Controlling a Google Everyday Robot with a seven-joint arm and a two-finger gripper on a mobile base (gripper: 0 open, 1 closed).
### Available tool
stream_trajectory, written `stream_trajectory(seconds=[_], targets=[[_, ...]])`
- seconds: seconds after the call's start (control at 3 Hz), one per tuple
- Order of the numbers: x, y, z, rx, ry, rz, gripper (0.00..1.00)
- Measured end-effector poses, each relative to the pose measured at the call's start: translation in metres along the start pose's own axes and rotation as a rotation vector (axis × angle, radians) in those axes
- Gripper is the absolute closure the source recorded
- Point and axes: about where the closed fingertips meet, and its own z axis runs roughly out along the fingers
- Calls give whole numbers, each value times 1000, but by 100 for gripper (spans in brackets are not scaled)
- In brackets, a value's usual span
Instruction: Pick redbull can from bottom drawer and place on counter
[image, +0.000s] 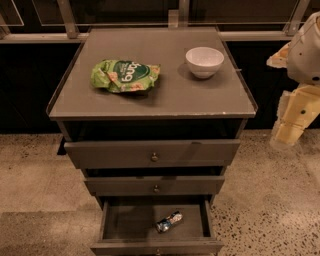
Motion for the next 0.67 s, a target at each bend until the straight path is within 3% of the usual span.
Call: stream_trajectory(seconds=[0.67], targets=[[0,7,3,21,-37,-29,0]])
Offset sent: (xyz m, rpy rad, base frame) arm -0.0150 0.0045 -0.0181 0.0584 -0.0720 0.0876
